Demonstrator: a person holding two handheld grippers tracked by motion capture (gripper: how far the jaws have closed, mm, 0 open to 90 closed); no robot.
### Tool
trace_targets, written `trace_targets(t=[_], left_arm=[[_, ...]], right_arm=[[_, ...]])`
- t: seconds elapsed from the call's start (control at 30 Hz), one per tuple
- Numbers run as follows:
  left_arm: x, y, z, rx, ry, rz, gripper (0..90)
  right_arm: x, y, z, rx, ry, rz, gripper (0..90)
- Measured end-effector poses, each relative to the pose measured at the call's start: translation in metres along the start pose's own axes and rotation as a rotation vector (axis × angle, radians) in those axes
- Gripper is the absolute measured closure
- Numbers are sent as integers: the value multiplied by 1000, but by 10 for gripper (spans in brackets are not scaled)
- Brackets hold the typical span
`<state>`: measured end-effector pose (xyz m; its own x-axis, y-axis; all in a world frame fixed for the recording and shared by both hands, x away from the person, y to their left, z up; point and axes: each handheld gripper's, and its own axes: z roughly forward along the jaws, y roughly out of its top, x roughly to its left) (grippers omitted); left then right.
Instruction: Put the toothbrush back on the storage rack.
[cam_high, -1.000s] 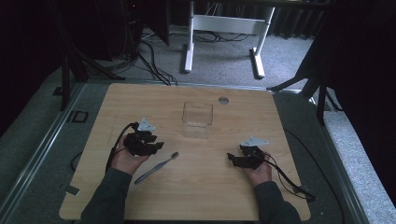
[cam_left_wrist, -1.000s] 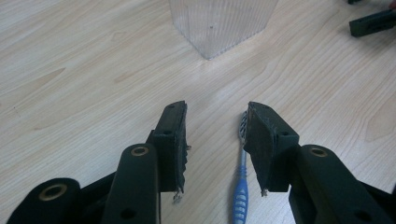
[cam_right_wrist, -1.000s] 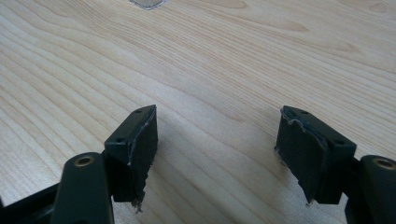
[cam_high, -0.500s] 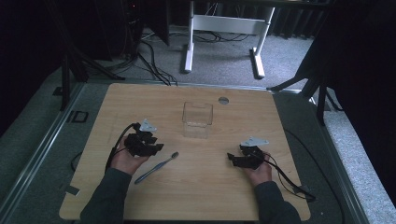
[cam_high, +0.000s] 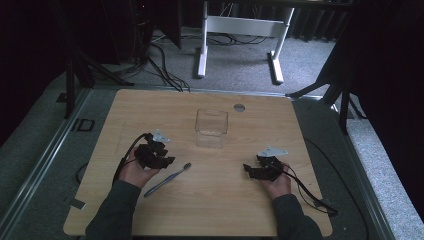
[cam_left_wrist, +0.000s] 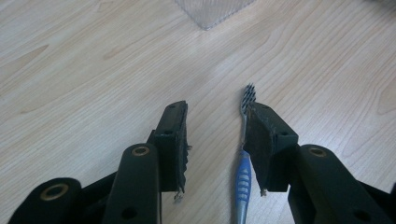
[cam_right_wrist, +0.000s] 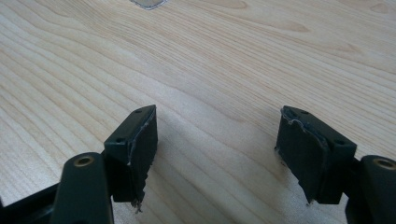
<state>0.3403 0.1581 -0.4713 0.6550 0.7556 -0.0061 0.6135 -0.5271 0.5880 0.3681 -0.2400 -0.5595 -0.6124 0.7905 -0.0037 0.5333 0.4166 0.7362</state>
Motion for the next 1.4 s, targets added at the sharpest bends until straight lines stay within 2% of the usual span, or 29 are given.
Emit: trace_targets(t=[0.33, 0.57, 1.03, 1.4], left_arm=[[-2, 2, 0, 35, 12, 14, 590], [-3, 2, 2, 60, 4, 9, 595], [-6, 3, 11, 123, -9, 29, 598], [-9, 3, 17, 155, -13, 31, 603]], right_arm=[[0, 0, 0, -1, 0, 0, 287], [0, 0, 0, -1, 0, 0, 287], [0, 0, 0, -1, 1, 1, 287], [0, 0, 0, -1, 1, 0, 287]])
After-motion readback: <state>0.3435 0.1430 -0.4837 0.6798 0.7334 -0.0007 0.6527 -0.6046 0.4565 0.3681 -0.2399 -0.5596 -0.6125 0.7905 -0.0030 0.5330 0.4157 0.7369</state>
